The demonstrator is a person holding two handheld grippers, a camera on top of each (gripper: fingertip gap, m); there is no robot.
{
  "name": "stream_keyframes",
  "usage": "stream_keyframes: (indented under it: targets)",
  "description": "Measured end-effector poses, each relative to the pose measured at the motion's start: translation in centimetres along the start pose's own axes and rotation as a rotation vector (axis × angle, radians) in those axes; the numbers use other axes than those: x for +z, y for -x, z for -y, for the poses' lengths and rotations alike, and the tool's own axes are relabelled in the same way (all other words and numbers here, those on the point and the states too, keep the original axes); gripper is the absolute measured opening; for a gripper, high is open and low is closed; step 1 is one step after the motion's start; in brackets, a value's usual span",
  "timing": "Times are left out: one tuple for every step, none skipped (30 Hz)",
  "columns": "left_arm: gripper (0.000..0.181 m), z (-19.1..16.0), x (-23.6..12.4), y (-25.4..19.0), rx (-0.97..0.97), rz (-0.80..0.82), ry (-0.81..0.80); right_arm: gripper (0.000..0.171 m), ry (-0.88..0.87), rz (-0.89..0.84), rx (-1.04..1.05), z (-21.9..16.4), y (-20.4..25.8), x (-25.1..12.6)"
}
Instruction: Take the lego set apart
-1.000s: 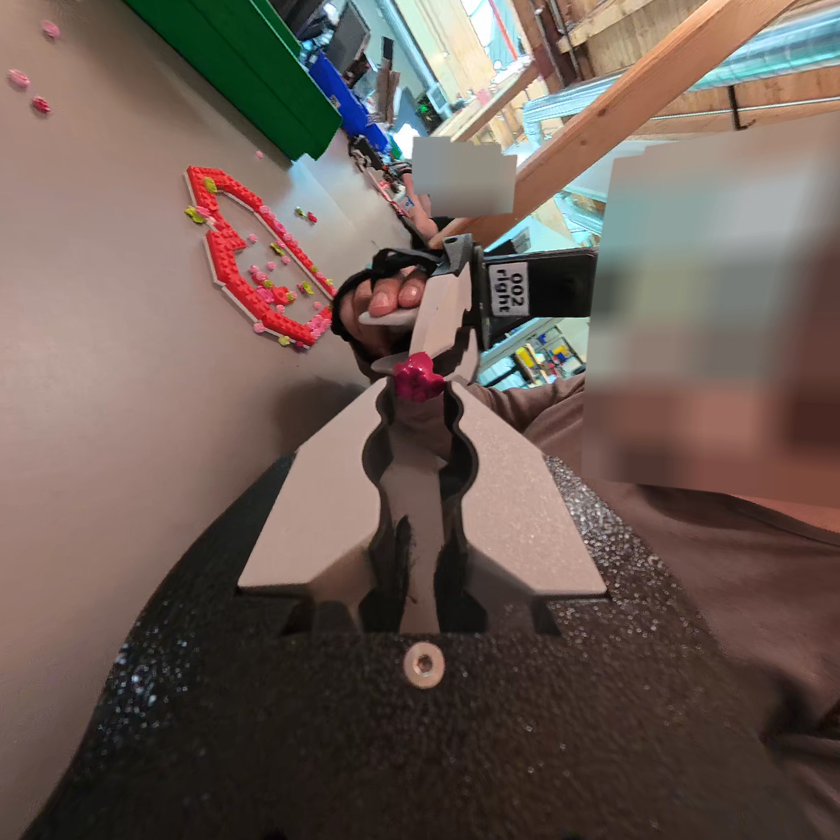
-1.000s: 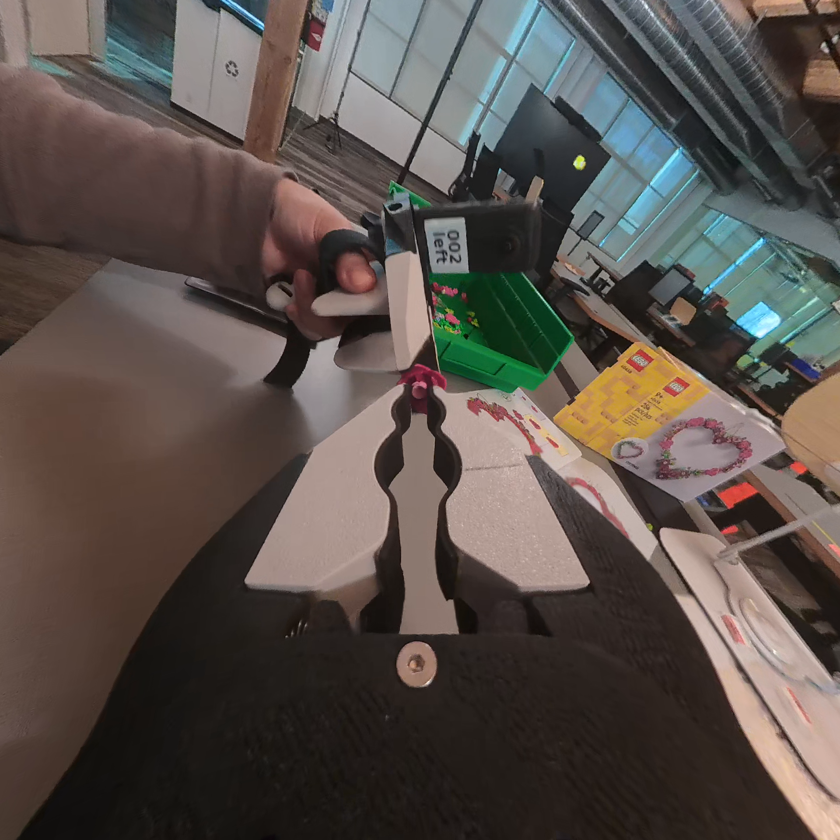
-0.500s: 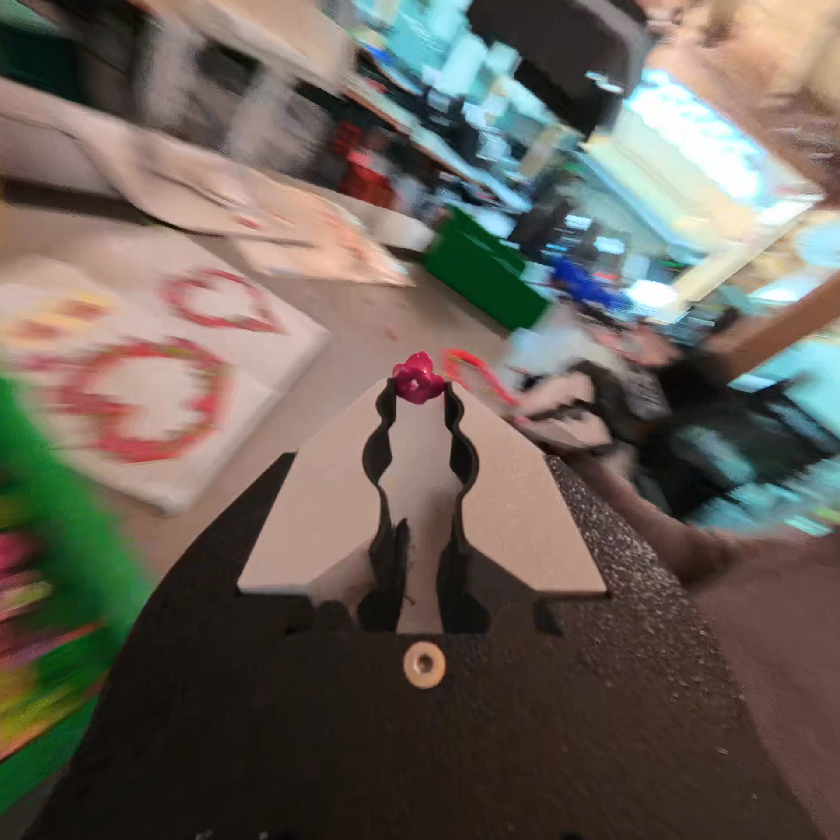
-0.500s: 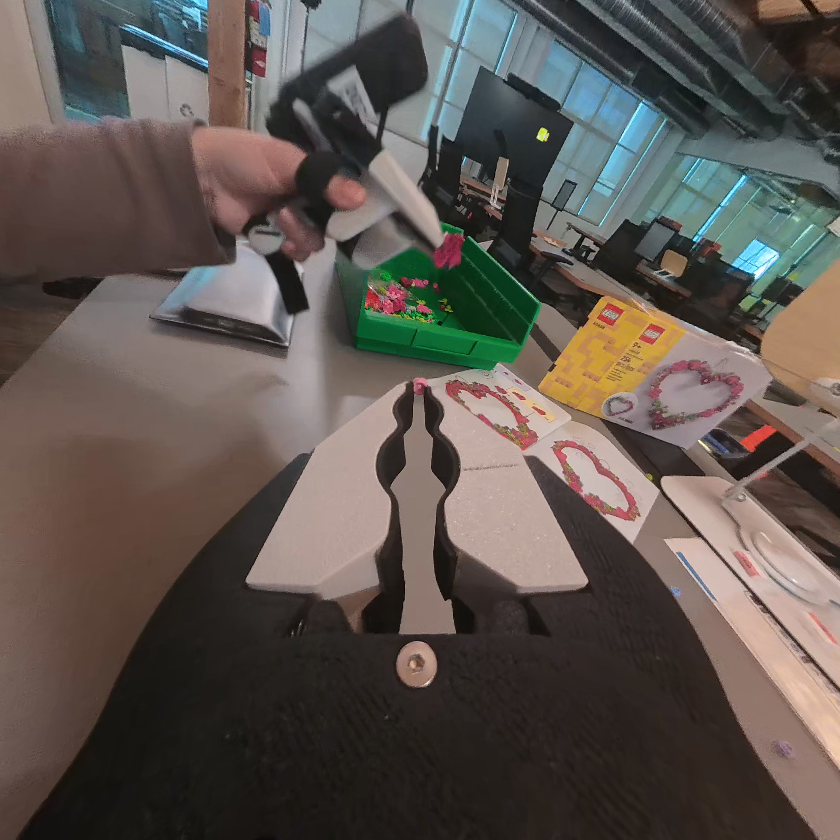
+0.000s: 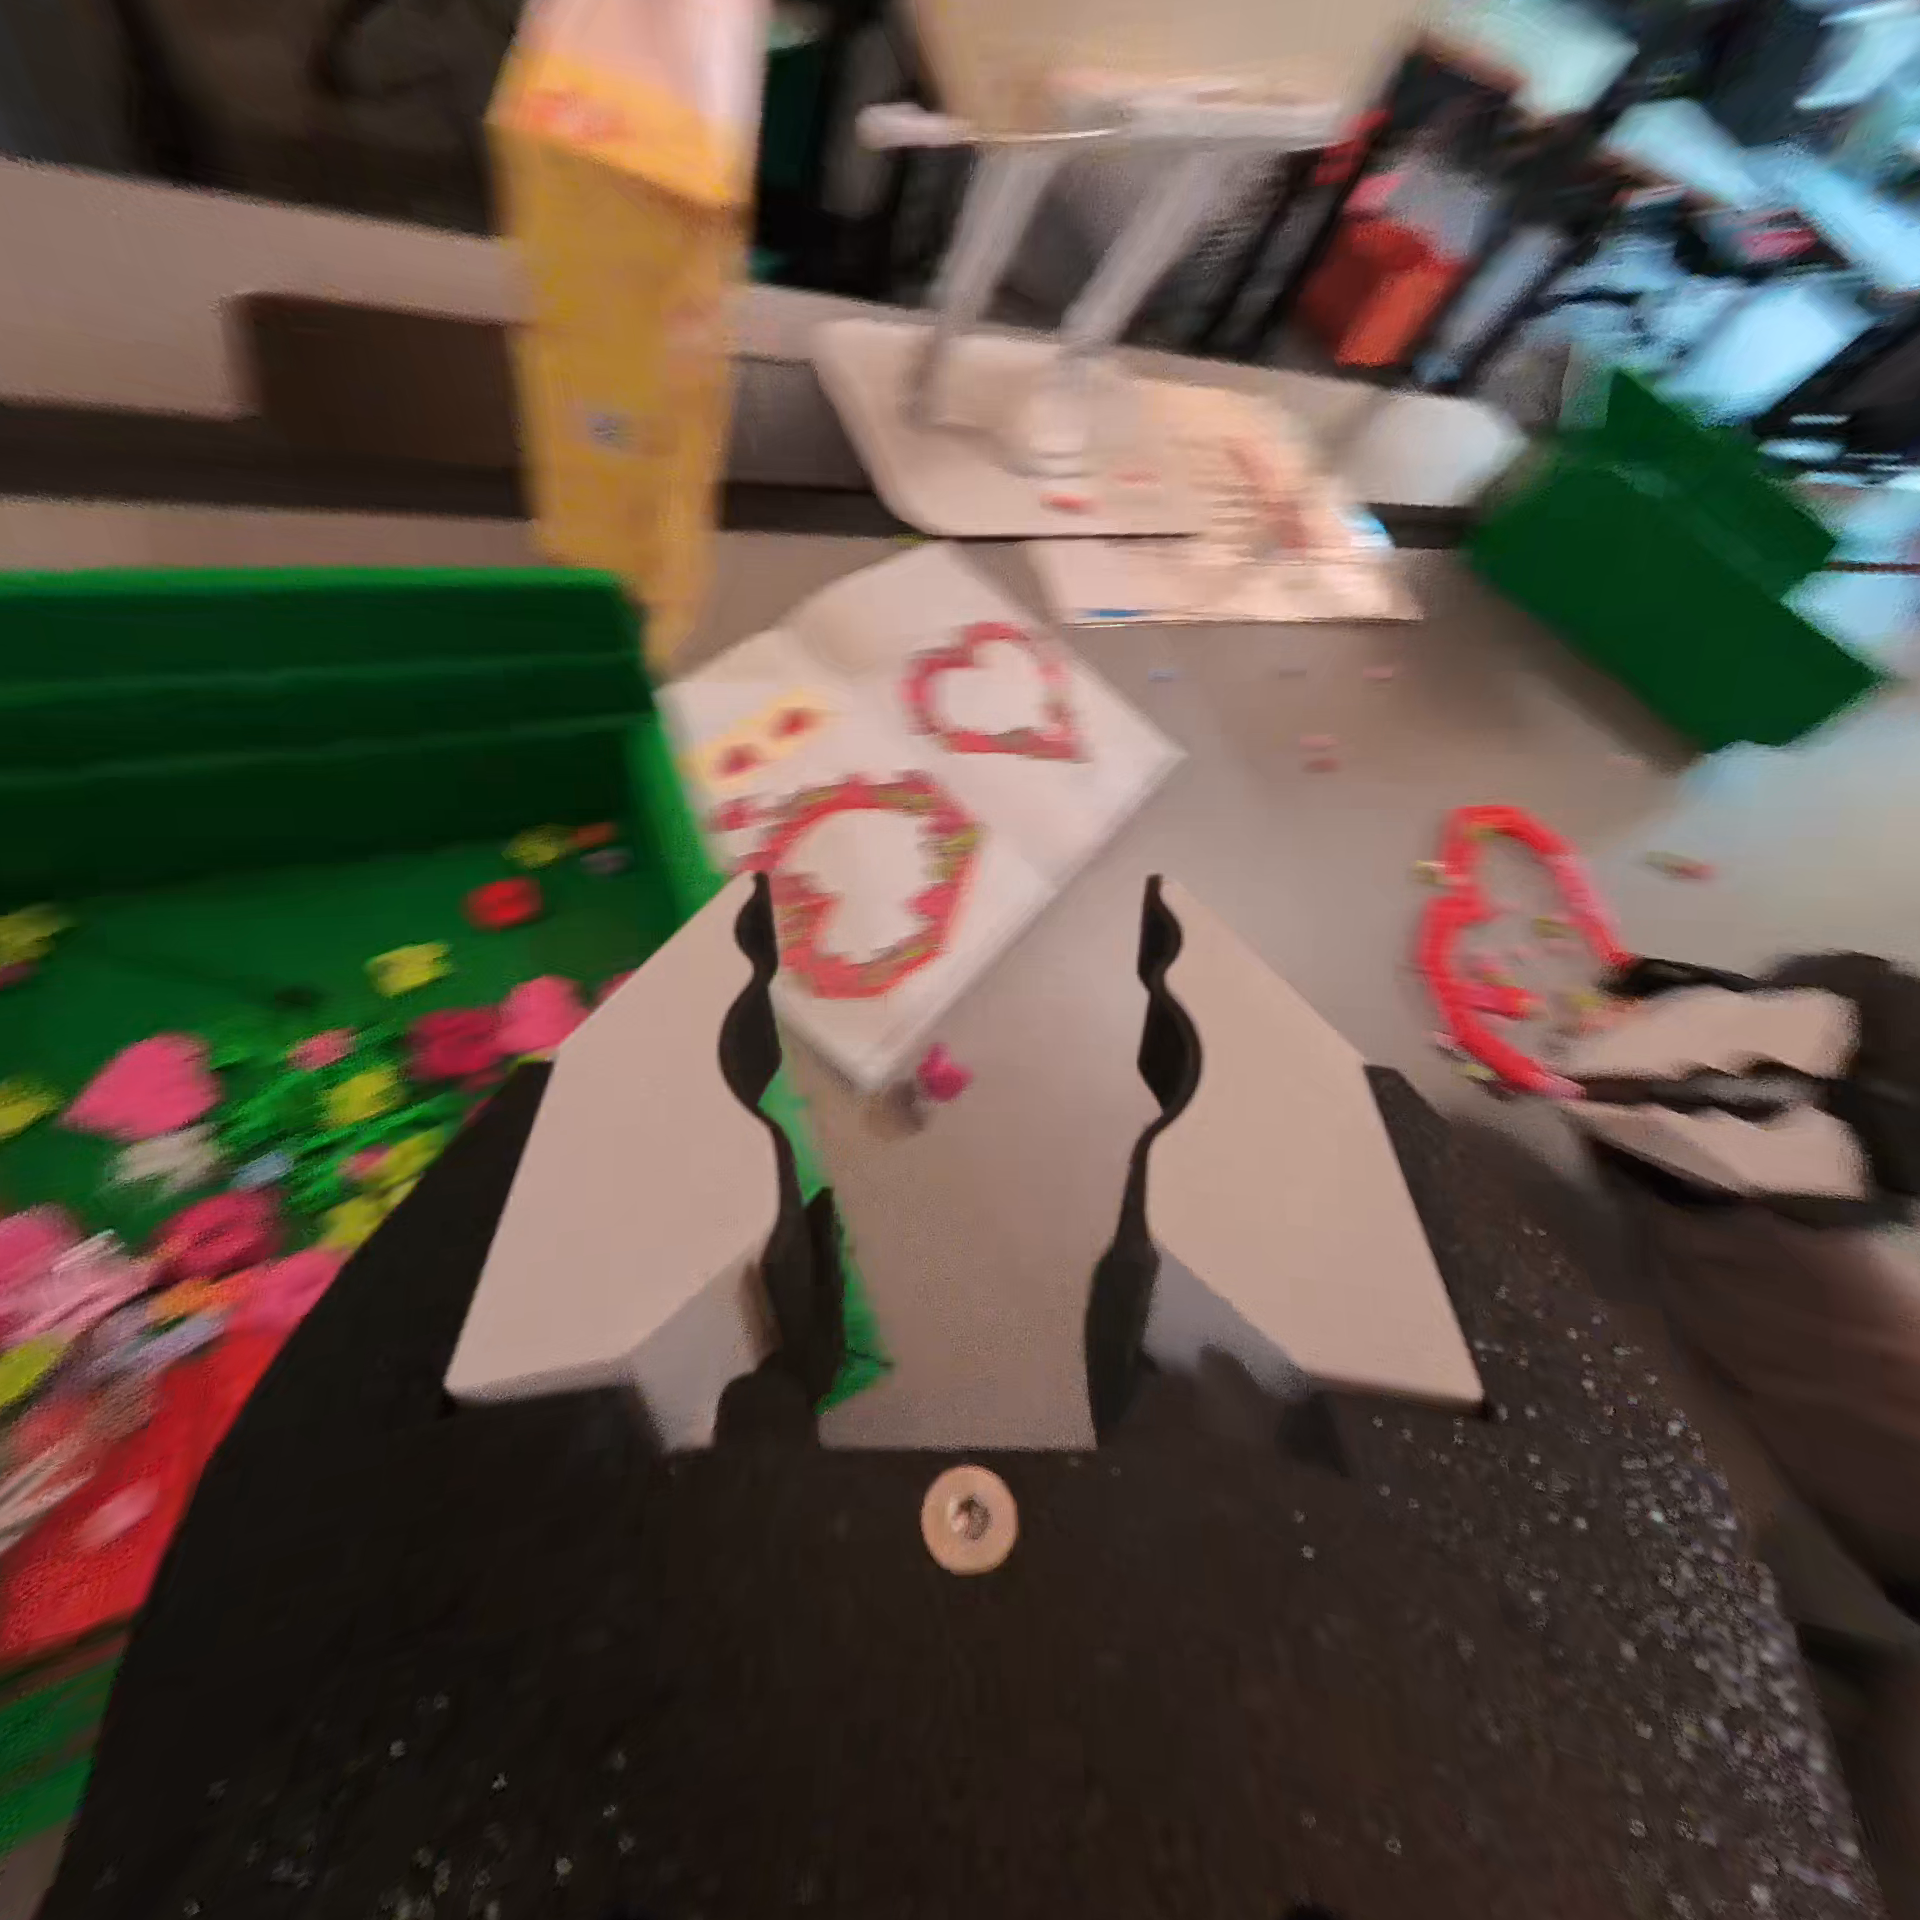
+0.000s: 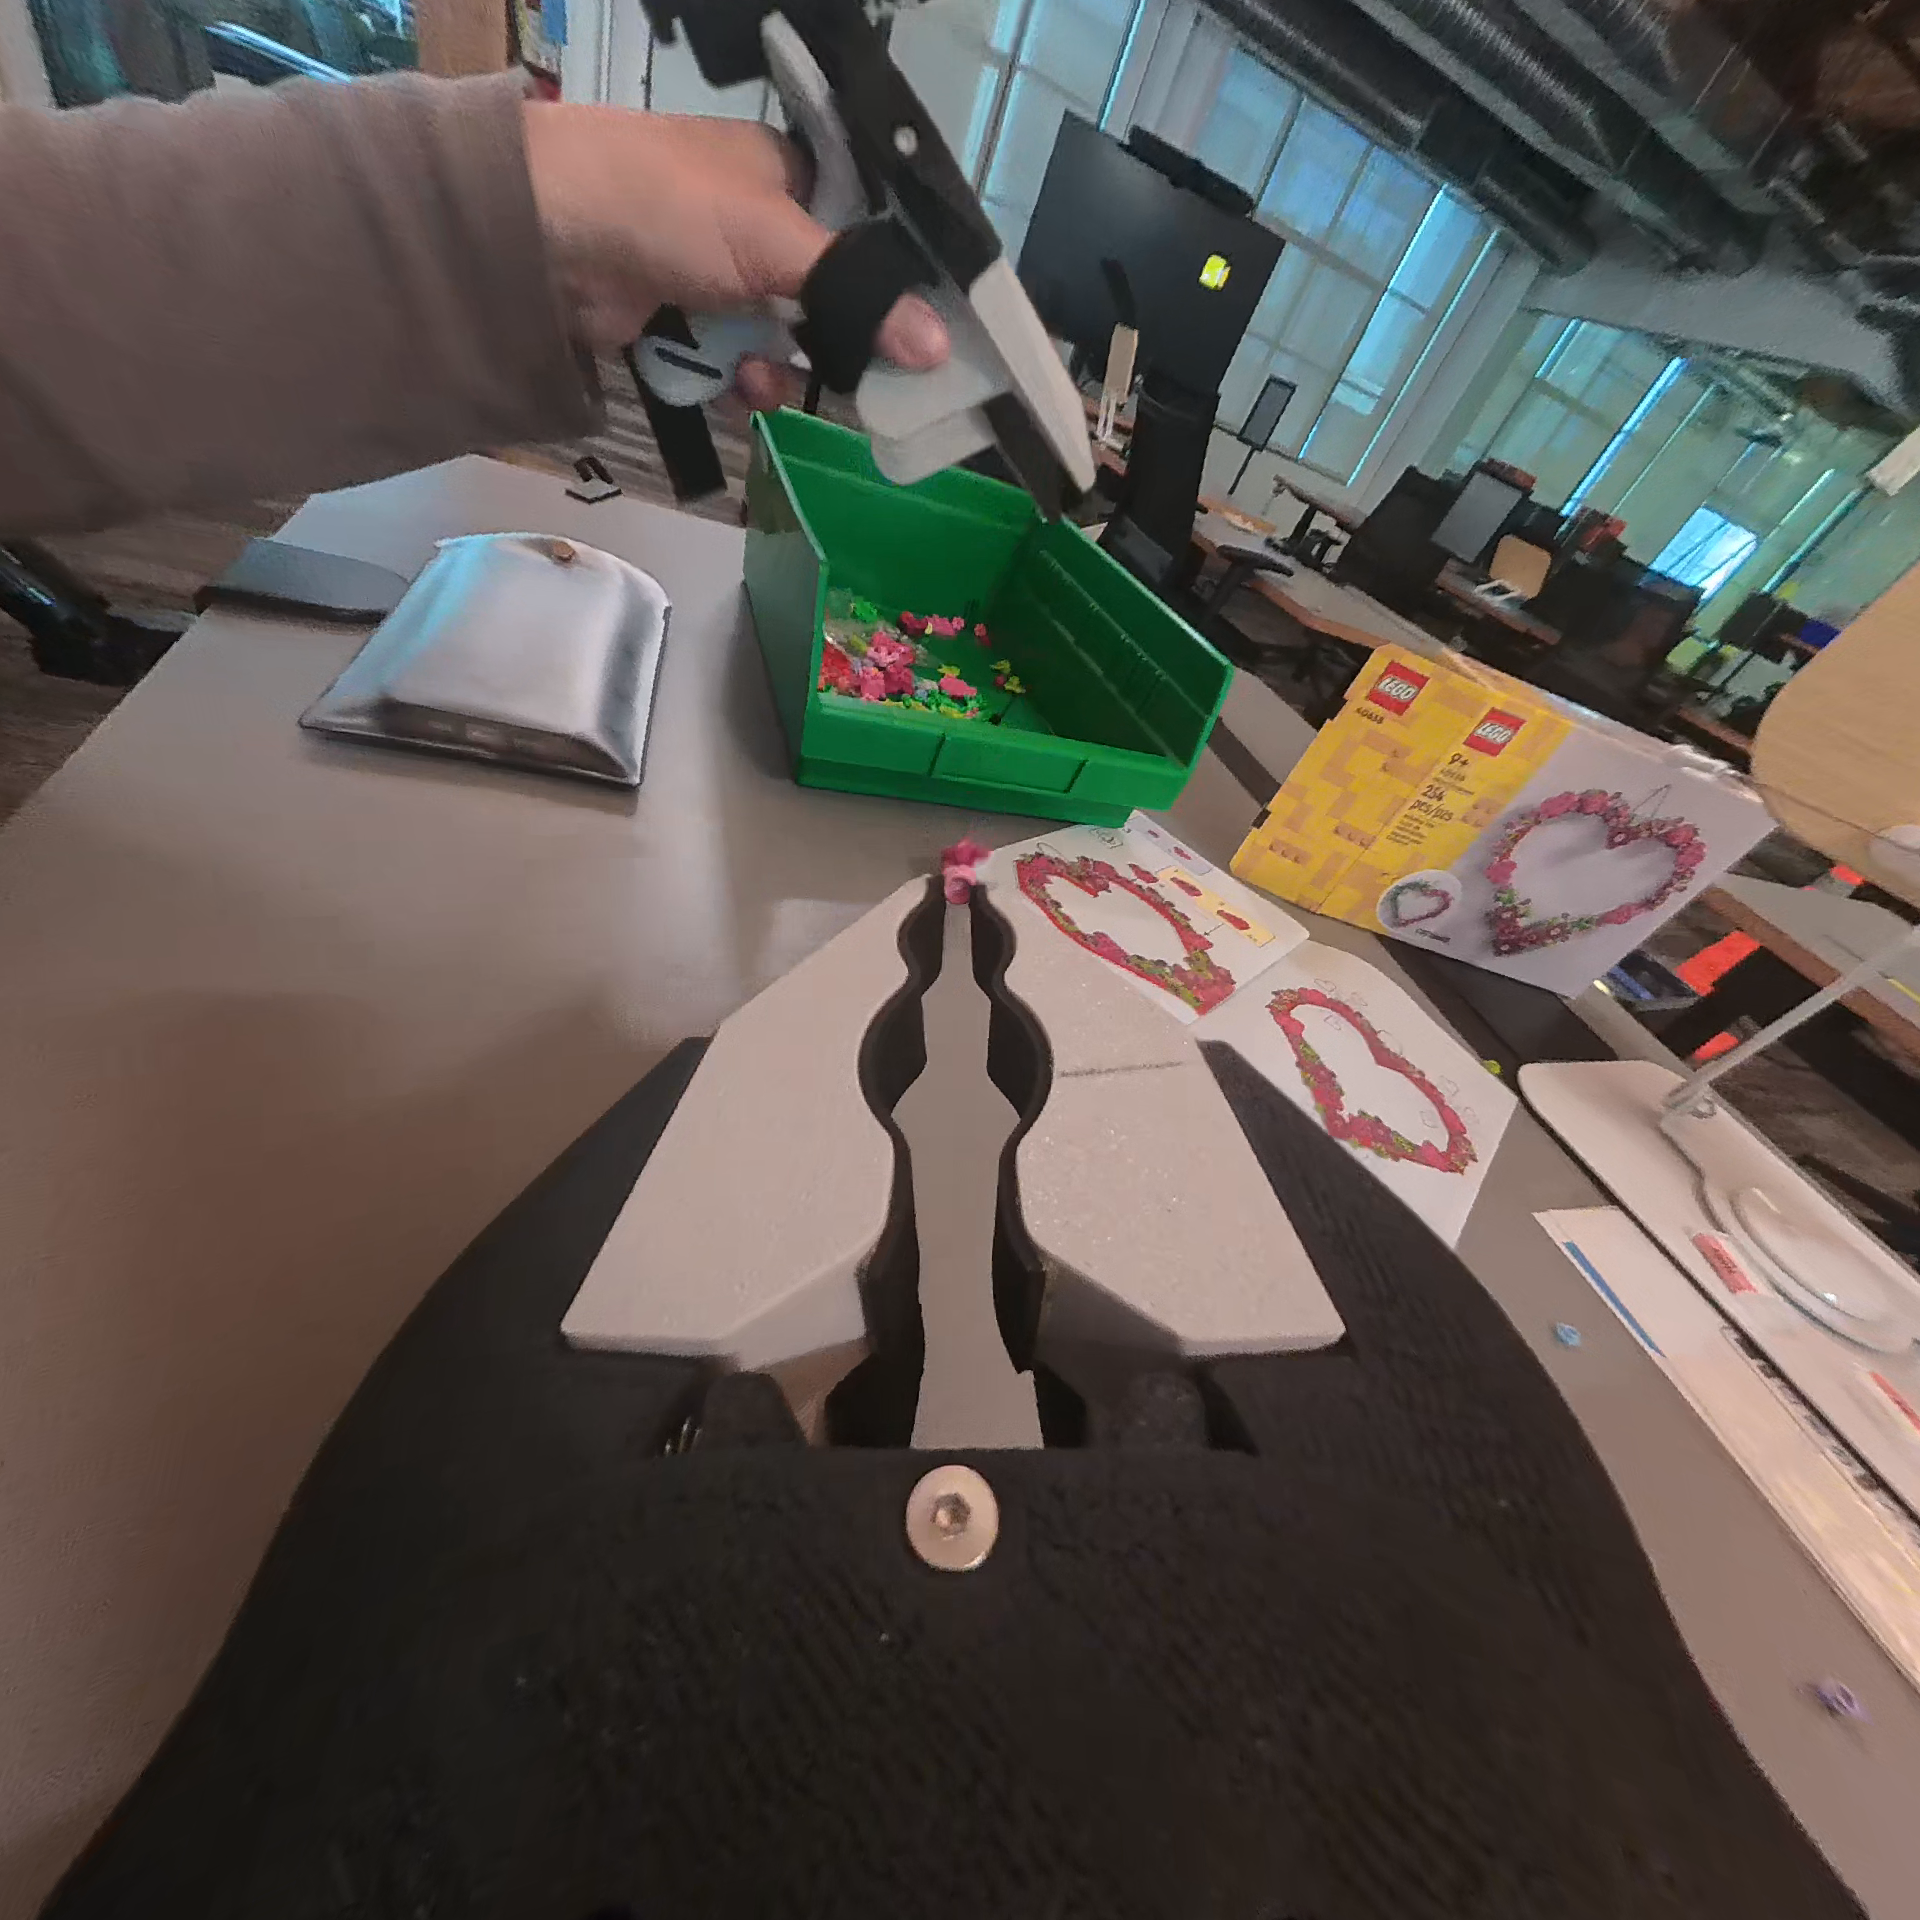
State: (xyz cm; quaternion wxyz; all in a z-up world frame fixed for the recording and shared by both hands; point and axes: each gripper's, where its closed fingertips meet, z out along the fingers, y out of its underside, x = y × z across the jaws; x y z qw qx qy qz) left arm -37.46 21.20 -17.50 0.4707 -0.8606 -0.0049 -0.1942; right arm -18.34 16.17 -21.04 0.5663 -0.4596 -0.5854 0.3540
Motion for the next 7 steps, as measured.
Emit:
stream_keyframes:
  targets:
    - [0.063, -0.2, 0.1, -2.3, 0.026, -0.079, -0.005, 0.003, 0.001, -0.010, -0.009, 0.0, -0.1, 0.0]
    - [0.059, -0.7, 0.3, -4.0, 0.063, -0.117, -0.007, 0.003, 0.003, -0.021, -0.021, 0.0, -0.2, 0.0]
    - [0.053, -1.3, 0.5, -5.6, 0.108, -0.155, -0.005, 0.003, 0.003, -0.030, -0.032, 0.0, -0.2, 0.0]
    - [0.043, -2.2, 0.7, -7.6, 0.153, -0.218, 0.000, 0.003, 0.002, -0.032, -0.041, 0.0, -0.2, 0.0]
    - [0.036, -3.3, 1.0, -9.4, 0.188, -0.272, 0.015, 0.003, 0.009, -0.032, -0.048, -0.1, -0.1, 0.1]
    - [0.033, -4.7, 1.6, -10.2, 0.224, -0.278, 0.048, 0.003, 0.021, -0.037, -0.053, -0.3, -0.2, 0.1]
    - [0.033, -6.1, 2.3, -10.3, 0.273, -0.254, 0.087, 0.003, 0.033, -0.042, -0.058, -0.6, -0.3, 0.2]
